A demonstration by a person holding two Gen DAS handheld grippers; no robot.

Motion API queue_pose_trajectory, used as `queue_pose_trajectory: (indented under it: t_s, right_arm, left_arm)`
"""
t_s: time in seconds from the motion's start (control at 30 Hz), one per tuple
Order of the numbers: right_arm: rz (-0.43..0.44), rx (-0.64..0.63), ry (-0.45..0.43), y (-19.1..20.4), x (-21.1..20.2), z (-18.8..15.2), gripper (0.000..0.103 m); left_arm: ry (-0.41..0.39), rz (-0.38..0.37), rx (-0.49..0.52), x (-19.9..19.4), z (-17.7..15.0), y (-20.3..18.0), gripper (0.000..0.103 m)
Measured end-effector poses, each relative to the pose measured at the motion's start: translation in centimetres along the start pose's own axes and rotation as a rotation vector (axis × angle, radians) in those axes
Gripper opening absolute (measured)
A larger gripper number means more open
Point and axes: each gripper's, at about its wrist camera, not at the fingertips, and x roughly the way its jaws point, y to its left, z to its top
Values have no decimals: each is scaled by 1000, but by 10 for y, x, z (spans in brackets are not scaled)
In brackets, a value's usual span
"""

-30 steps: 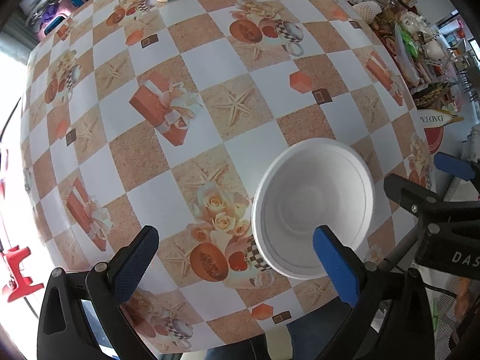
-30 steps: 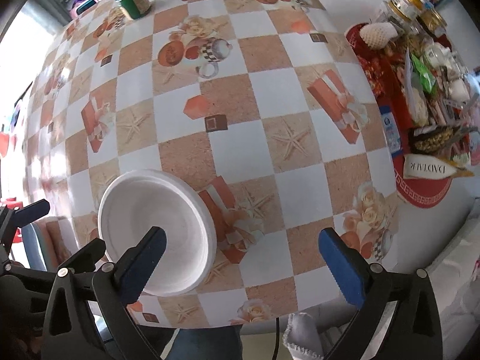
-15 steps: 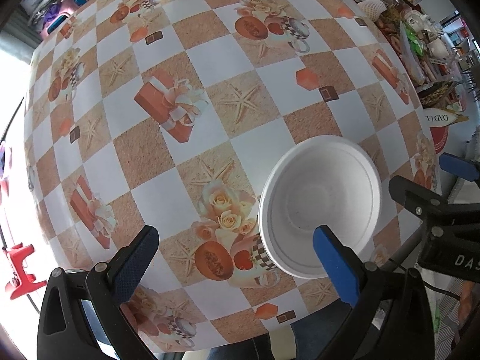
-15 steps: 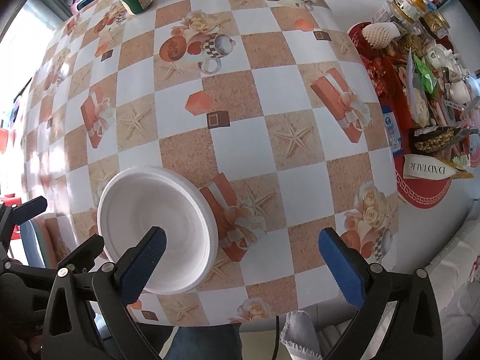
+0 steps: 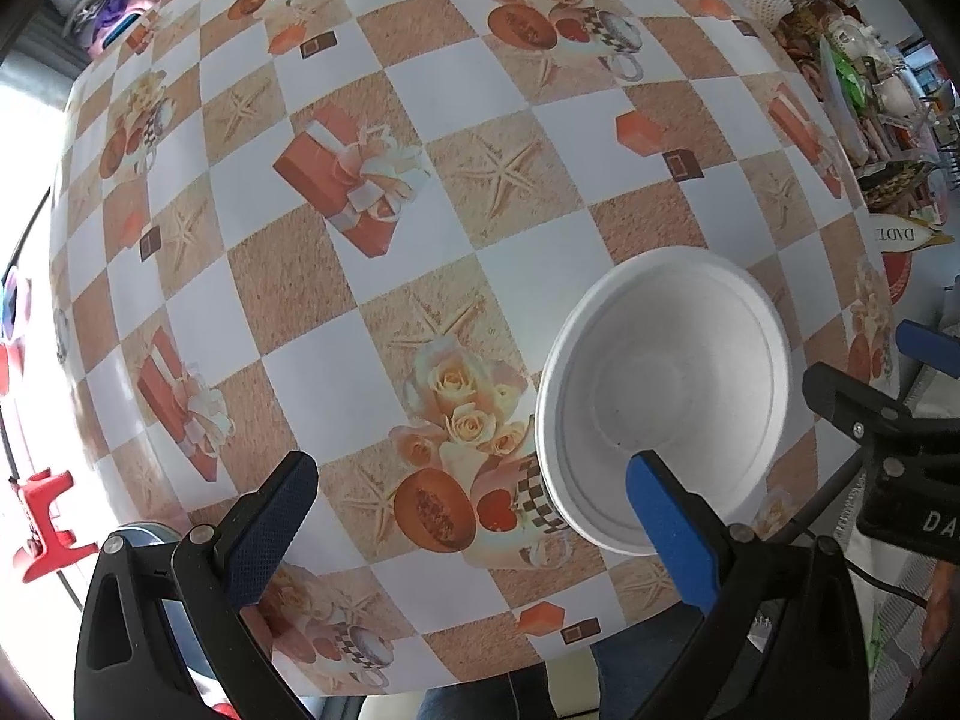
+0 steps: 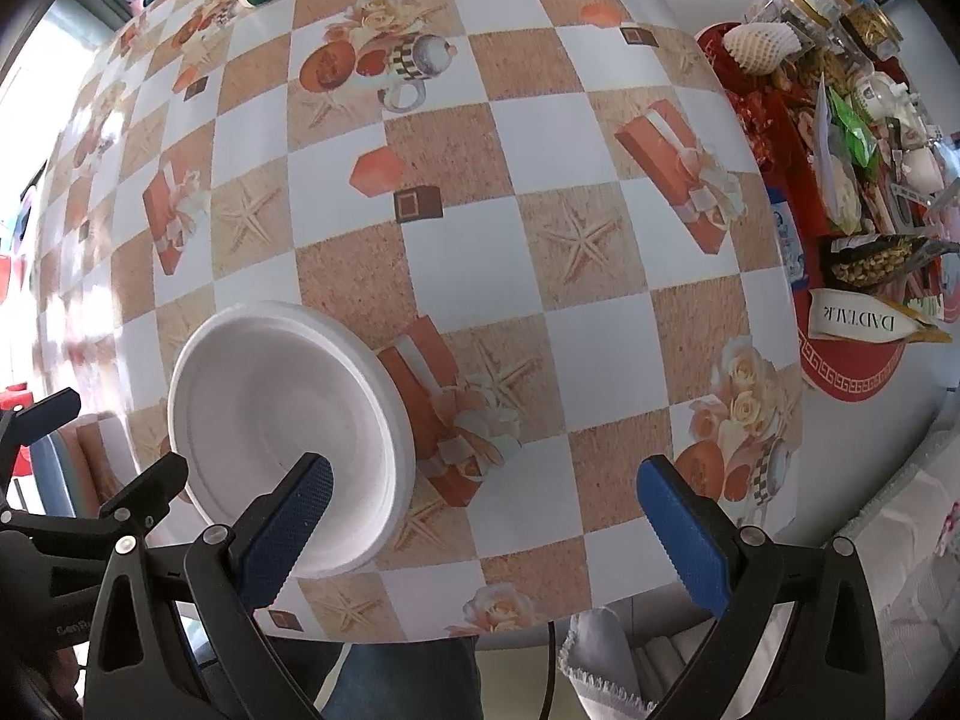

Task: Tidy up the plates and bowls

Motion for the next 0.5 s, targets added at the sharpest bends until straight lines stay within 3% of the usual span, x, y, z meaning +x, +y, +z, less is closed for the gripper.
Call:
queue_pose_trajectory:
  t_s: [0.5]
  right_arm:
    - [-2,-5,35,-3,12,-4,102]
  left_arm:
    - [26,7,0,22,-5,-10,103]
